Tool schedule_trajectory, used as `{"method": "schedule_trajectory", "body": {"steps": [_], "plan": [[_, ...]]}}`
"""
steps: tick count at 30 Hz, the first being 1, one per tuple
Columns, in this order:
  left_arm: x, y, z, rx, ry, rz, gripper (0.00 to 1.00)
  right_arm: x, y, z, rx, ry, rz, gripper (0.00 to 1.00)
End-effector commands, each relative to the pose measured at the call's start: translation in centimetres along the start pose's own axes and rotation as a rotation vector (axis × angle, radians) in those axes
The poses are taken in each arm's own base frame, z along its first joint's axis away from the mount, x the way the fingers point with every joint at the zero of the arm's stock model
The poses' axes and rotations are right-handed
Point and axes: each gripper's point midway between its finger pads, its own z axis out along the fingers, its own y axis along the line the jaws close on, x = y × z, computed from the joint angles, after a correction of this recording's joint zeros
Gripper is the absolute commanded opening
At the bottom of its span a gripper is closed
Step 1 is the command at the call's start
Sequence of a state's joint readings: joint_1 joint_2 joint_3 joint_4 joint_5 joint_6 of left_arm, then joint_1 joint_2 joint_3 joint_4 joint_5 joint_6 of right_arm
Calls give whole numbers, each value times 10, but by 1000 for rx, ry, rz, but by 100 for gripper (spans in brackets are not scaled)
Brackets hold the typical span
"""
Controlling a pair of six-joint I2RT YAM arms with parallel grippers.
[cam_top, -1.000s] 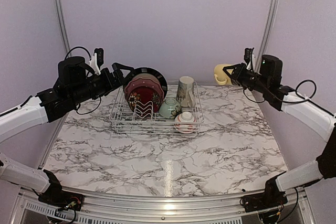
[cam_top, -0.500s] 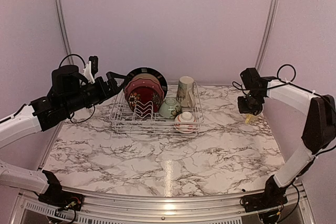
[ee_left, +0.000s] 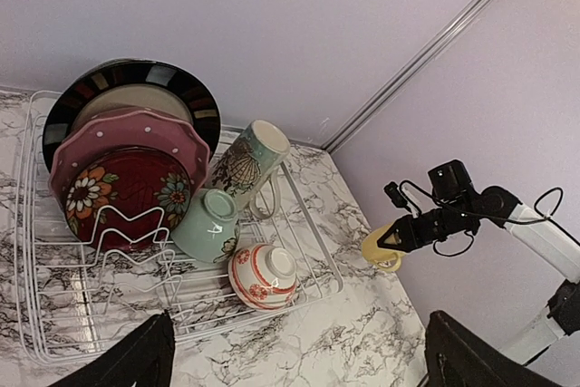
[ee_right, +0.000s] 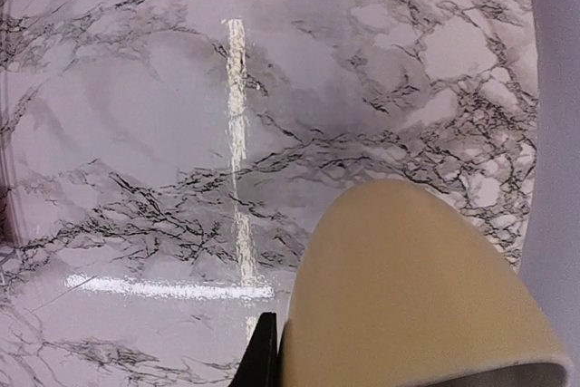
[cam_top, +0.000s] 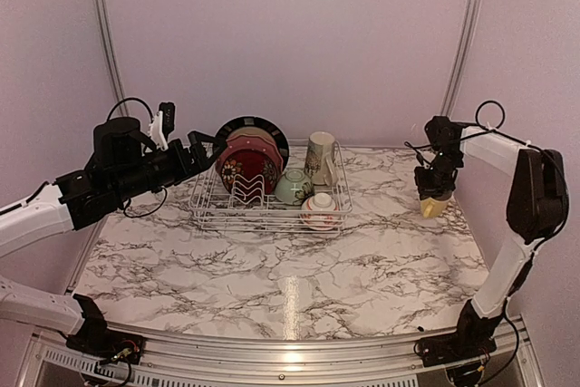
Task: Unload the mixed dishes from the dish rack
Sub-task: Place the cup at the corner of the board.
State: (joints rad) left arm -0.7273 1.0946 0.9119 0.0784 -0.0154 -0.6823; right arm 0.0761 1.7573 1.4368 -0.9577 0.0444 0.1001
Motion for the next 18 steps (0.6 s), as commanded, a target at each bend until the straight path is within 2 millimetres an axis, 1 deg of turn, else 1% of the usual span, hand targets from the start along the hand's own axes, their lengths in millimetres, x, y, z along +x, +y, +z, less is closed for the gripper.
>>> {"method": "schedule_trajectory", "body": {"steps": [1, 2, 6, 9, 14, 18], "plan": [[9, 0, 1, 8, 22, 22, 99, -9, 13, 1, -100, 6, -14, 0], [10, 0, 0, 8, 24, 25, 99, -10, 14, 3, -123, 7, -10, 0], [15, -3, 0, 26, 48, 27, 99, -7, 4, 17, -142, 43, 23, 0], [17, -3, -1, 28, 53, 28, 99, -7, 8, 23, -167, 57, 19, 0], [19, -3, 0, 28, 57, 30, 99, -3, 10, 36, -182, 94, 18, 0], [20, -4, 1, 31, 59, 32, 99, -5, 11, 36, -186, 96, 16, 0]]}}
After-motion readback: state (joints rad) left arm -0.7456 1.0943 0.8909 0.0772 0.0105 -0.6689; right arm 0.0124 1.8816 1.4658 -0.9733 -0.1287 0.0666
